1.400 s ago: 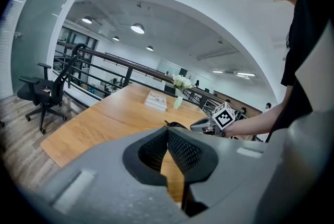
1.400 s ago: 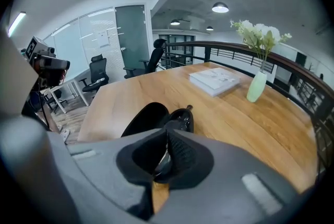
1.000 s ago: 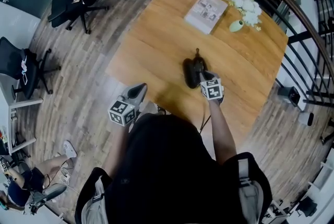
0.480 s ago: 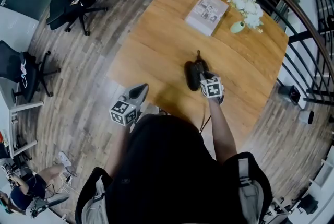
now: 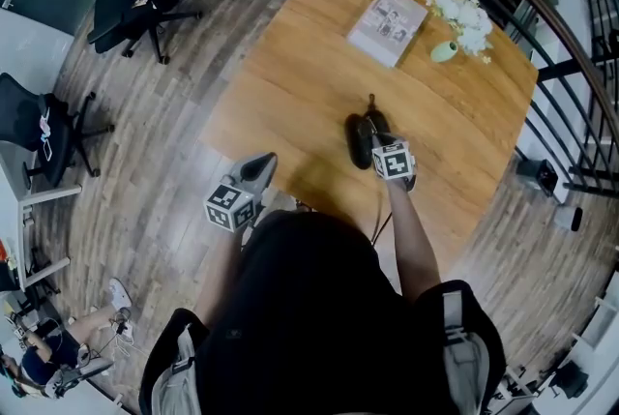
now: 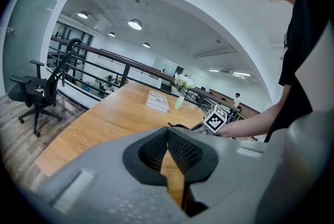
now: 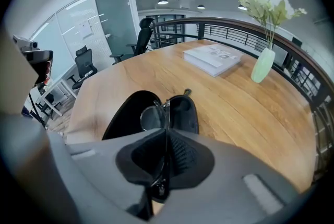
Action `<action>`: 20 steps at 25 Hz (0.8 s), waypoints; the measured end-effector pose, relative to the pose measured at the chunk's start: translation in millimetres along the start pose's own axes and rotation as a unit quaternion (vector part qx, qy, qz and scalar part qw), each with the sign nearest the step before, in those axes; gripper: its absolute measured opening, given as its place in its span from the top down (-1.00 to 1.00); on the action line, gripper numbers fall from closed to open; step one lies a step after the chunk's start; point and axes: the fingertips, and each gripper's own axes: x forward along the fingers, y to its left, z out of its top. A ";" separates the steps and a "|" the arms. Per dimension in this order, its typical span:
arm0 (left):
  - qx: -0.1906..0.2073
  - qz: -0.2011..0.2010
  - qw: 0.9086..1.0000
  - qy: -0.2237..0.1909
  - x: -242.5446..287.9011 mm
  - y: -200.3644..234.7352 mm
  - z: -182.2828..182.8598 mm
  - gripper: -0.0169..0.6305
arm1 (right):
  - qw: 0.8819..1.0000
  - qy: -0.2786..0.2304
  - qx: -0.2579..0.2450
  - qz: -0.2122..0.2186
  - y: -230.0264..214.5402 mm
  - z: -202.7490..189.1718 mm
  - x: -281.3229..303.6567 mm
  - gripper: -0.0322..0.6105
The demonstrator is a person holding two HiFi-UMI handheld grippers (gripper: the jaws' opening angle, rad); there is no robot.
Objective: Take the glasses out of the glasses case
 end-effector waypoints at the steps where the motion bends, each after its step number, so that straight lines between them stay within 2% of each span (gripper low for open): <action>1: 0.000 0.000 1.000 0.000 0.0 -0.7 0.2 0.91 | 1.000 0.000 -0.001 0.001 0.3 0.2 -0.5 0.83; 9: 0.003 -0.002 1.000 -0.005 -2.3 -7.4 4.2 0.91 | 1.000 -0.003 0.000 0.026 10.9 -2.0 -5.0 0.84; 20: 0.009 -0.010 1.000 -0.011 -7.7 -24.3 4.7 0.91 | 0.999 -0.039 0.011 0.033 17.7 5.6 -35.7 0.84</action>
